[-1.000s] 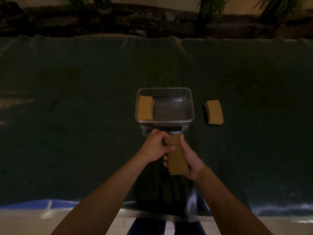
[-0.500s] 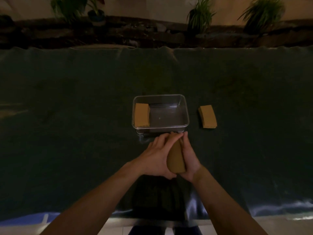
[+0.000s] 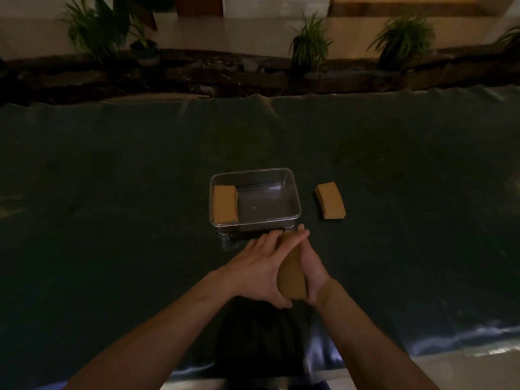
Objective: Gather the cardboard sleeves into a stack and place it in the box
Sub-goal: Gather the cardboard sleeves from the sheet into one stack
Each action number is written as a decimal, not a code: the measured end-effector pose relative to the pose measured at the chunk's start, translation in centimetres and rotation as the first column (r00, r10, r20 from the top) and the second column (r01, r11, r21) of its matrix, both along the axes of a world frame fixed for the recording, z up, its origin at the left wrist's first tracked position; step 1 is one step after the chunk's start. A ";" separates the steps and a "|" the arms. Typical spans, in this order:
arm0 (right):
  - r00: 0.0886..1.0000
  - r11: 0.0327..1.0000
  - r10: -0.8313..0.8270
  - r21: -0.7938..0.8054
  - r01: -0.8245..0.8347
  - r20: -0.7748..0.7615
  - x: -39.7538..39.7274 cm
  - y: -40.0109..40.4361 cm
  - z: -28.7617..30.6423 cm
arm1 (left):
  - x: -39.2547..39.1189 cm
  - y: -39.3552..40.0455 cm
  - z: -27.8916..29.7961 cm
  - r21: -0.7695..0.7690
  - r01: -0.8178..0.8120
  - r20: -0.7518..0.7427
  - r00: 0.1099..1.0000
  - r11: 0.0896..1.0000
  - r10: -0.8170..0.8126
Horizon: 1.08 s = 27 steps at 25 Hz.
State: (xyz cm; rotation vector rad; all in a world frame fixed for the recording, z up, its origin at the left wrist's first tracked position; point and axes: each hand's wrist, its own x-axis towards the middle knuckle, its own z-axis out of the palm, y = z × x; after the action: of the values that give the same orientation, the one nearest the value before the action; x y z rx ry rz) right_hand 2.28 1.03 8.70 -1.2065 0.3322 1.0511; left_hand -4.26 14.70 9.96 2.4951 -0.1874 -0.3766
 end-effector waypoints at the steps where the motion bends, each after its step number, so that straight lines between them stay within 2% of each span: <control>1: 1.000 0.999 -0.011 -0.034 0.012 0.024 0.1 0.0 0.1 | 0.1 -0.1 0.0 0.006 0.009 0.005 1.000 1.000 -0.009; 4: 0.999 0.999 -0.022 -0.046 0.024 0.047 0.3 -0.5 0.6 | 0.5 -0.5 0.2 0.035 0.012 0.059 0.998 0.999 -0.014; 6: 1.000 0.998 -0.027 0.054 0.026 0.014 0.5 -1.2 1.1 | 1.2 -0.3 0.5 0.069 0.002 0.083 0.997 0.998 -0.008; 8: 0.998 0.996 0.003 0.086 -0.009 0.065 0.5 -1.7 1.7 | 2.2 0.3 1.0 0.135 -0.023 0.094 0.995 0.991 0.011; 11: 0.937 0.989 0.113 -0.124 -0.075 0.331 0.9 -2.4 1.9 | 3.6 1.1 1.4 0.215 -0.029 0.108 0.994 0.976 0.005; 15: 0.877 0.974 0.173 -0.209 -0.085 0.447 1.6 -3.1 2.4 | 4.9 0.5 1.2 0.237 -0.024 0.135 0.991 0.971 -0.009; 17: 0.876 0.979 0.140 -0.198 -0.051 0.462 2.1 -3.4 2.6 | 5.3 0.2 1.4 0.183 -0.075 0.152 0.987 0.980 0.047; 19: 0.880 0.984 0.093 -0.177 -0.011 0.465 2.9 -3.8 2.6 | 5.4 -0.1 1.6 -0.021 -0.239 0.110 0.965 0.971 0.240; 20: 0.876 0.985 0.081 -0.174 0.003 0.476 3.3 -4.1 2.7 | 5.4 -0.4 1.6 -0.166 -0.360 0.050 0.927 0.918 0.372; 21: 0.869 0.985 0.080 -0.173 0.007 0.489 3.9 -4.4 2.8 | 5.5 -0.8 1.5 -0.316 -0.481 -0.045 0.868 0.818 0.494; 23: 0.865 0.986 0.079 -0.166 0.005 0.496 5.2 -4.8 3.1 | 5.7 -1.7 1.4 -0.522 -0.657 -0.289 0.736 0.544 0.612; 24: 0.865 0.987 0.084 -0.163 -0.002 0.494 5.9 -5.0 3.3 | 6.1 -2.2 1.5 -0.544 -0.707 -0.383 0.689 0.452 0.615; 27: 0.863 0.984 0.122 -0.175 -0.039 0.490 7.8 -5.6 3.4 | 7.6 -4.0 2.0 -0.543 -0.756 -0.476 0.636 0.366 0.607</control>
State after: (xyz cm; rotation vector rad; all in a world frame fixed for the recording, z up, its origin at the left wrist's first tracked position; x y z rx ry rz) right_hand 10.10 -4.59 12.09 -1.5997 -0.0437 0.7524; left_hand 3.36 10.68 11.91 1.5162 0.6936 -0.1267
